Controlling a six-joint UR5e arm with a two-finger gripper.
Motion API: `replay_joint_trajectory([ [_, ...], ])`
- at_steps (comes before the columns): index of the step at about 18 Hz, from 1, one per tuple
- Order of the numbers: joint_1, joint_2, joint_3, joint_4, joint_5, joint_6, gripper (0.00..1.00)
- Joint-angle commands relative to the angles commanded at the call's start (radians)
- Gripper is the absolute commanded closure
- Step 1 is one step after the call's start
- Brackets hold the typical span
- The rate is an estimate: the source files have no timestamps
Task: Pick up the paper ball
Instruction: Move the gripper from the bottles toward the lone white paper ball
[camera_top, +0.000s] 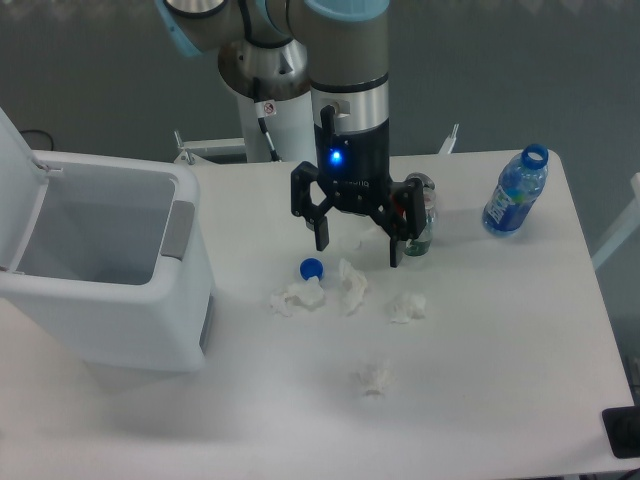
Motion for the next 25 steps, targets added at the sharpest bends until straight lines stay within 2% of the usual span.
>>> replay_joint_trajectory([
  [6,0.000,-0.049,0.003,0.002,0.046,0.000,0.00],
  [9,-0.002,-0.052,-0.067,0.003,0.087,-0.005,0.00],
  [15,-0.002,-0.067,-0.153,0.000,0.112,0.002,0.00],
  [20,0.002,-0.158,-0.138,0.005,0.138,-0.003,0.00],
  [25,0.008,-0.258,-0.071,0.006,0.137,-0.003,0.00],
])
